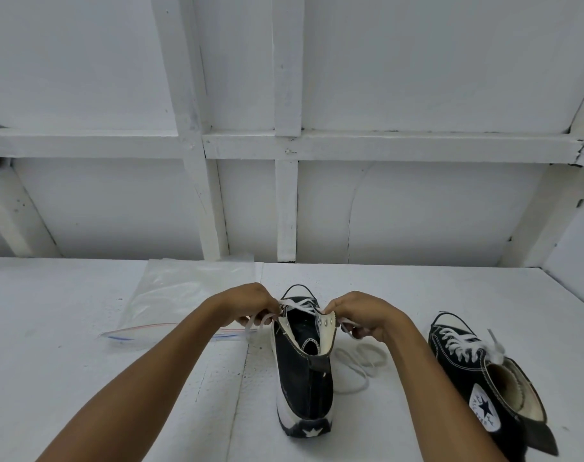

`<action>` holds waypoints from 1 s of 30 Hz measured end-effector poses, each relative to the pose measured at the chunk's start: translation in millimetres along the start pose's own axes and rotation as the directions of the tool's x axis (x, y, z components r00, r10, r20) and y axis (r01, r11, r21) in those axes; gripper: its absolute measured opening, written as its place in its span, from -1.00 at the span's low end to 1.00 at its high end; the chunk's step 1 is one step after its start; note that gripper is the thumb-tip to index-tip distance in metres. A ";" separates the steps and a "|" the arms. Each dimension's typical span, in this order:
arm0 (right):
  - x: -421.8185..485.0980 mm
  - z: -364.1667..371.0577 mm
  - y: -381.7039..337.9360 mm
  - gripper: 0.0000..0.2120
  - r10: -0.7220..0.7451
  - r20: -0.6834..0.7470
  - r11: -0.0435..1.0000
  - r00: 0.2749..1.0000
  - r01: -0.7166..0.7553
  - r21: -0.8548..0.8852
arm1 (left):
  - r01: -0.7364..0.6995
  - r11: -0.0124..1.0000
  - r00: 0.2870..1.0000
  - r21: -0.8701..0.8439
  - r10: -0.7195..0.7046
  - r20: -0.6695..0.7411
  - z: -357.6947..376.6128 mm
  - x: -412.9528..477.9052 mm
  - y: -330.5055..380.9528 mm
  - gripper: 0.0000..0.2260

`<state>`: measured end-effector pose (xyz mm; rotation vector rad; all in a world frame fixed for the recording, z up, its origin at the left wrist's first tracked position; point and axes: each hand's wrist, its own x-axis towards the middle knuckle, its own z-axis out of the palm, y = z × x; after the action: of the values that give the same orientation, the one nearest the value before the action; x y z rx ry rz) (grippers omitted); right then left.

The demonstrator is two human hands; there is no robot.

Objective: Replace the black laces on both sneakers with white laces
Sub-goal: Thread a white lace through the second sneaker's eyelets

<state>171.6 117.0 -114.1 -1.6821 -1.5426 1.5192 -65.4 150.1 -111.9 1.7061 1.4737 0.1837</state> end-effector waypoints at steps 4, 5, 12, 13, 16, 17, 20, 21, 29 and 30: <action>3.2 -5.7 2.8 -0.94 0.016 -0.053 0.993 0.998 -0.010 0.114 | 0.123 0.989 0.992 -0.085 -0.121 0.024 1.4 0.3 2.4 -0.79; 3.0 -7.6 3.5 -0.92 0.026 -0.084 0.984 0.996 -0.011 0.177 | 0.127 0.990 0.992 -0.067 -0.126 0.011 -0.3 0.5 4.8 -0.79; 2.2 -18.4 6.3 -0.75 -0.015 -0.144 0.529 0.989 0.130 0.839 | 0.005 0.997 0.964 0.079 0.016 -0.266 -14.8 3.3 16.8 -0.75; 1.6 -19.9 6.4 -0.75 -0.022 -0.145 0.469 0.989 0.139 0.872 | -0.046 0.998 0.951 0.052 0.060 -0.303 -15.5 4.3 17.9 -0.74; 4.1 -24.8 10.5 -0.75 0.037 -0.190 0.565 0.981 0.136 0.814 | -0.193 0.981 0.906 -0.016 0.172 -0.387 -14.3 4.4 22.8 -0.75; 4.9 -25.2 12.3 -0.75 0.062 -0.209 0.660 0.976 0.117 0.742 | -0.219 0.976 0.899 -0.006 0.200 -0.390 -13.5 4.4 24.2 -0.76; -1.8 -17.9 10.2 -0.78 0.067 -0.145 0.959 0.987 -0.024 0.282 | -0.264 0.964 0.908 0.042 0.263 -0.326 -10.6 6.4 26.2 -0.81; -5.4 -13.6 7.5 -0.77 0.073 -0.096 0.990 0.993 -0.061 0.125 | -0.263 0.963 0.919 0.057 0.268 -0.290 -10.0 7.0 26.2 -0.86; 2.5 -5.0 13.8 -0.89 -0.020 -0.053 0.989 0.998 0.028 0.148 | -0.283 0.940 0.943 0.192 0.309 -0.122 -6.2 6.8 22.7 -0.97; 3.6 -6.1 14.6 -0.90 -0.033 -0.085 0.977 0.996 0.050 0.209 | -0.293 0.941 0.942 0.170 0.315 -0.120 -7.2 6.5 23.3 -0.95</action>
<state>182.7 117.8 -125.9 -1.5616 -1.3171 1.5151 -50.5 160.5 -94.4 2.0793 1.3460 0.3781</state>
